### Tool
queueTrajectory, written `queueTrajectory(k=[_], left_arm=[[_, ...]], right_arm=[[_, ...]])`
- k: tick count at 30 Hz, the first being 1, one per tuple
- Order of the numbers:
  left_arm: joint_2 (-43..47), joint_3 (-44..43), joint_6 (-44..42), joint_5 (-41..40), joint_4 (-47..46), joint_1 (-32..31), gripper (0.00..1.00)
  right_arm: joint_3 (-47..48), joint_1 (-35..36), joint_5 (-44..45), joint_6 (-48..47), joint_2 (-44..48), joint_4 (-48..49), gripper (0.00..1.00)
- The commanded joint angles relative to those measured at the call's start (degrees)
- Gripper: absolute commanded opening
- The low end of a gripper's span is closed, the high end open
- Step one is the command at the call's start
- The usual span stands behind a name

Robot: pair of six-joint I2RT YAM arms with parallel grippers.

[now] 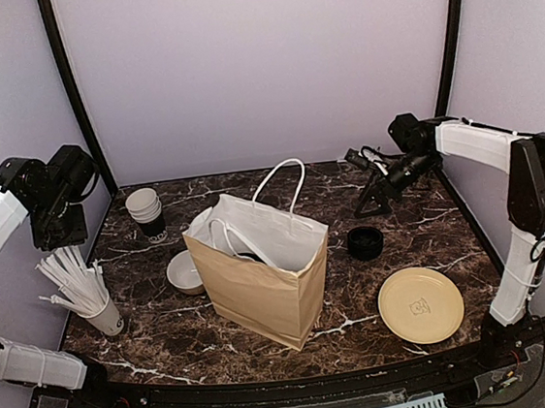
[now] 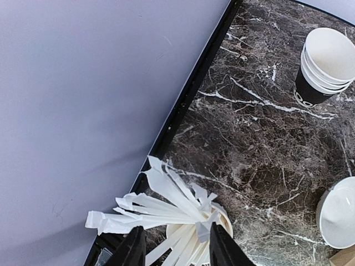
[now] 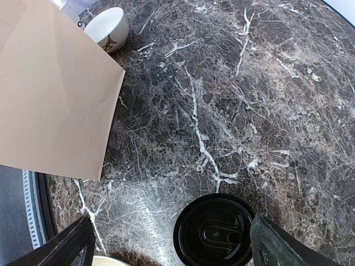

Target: Pack the takeout coffee

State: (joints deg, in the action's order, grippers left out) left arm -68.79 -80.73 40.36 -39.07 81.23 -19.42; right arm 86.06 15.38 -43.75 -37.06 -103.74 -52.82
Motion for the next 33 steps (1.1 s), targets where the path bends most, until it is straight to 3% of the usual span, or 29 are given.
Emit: queueTrajectory(k=[1,8,18,26,33], left_arm=[[-0.17,2.39,-2.12,-0.59,-2.65,1.29,0.41],[-0.14,5.08,-3.82,1.55,-6.11,2.33,0.34],[0.47,4.31,-4.42,0.04,-5.50,2.72,0.00],[0.39,-4.48,-8.76,3.40,-2.77,2.72,0.00],[0.58,-18.12,-14.16,7.94,-2.67,2.72,0.00]], right_arm=[[-0.67,0.14,-1.17,-0.47,0.47,-0.56,0.99],[-0.29,0.16,-1.53,-0.38,0.45,-0.88,0.99],[-0.10,0.15,-1.96,-0.14,0.20,-1.14,0.99],[0.17,0.18,-1.79,0.07,-0.36,-0.84,0.99],[1.01,0.42,-1.54,-0.18,-1.33,-1.43,0.99]])
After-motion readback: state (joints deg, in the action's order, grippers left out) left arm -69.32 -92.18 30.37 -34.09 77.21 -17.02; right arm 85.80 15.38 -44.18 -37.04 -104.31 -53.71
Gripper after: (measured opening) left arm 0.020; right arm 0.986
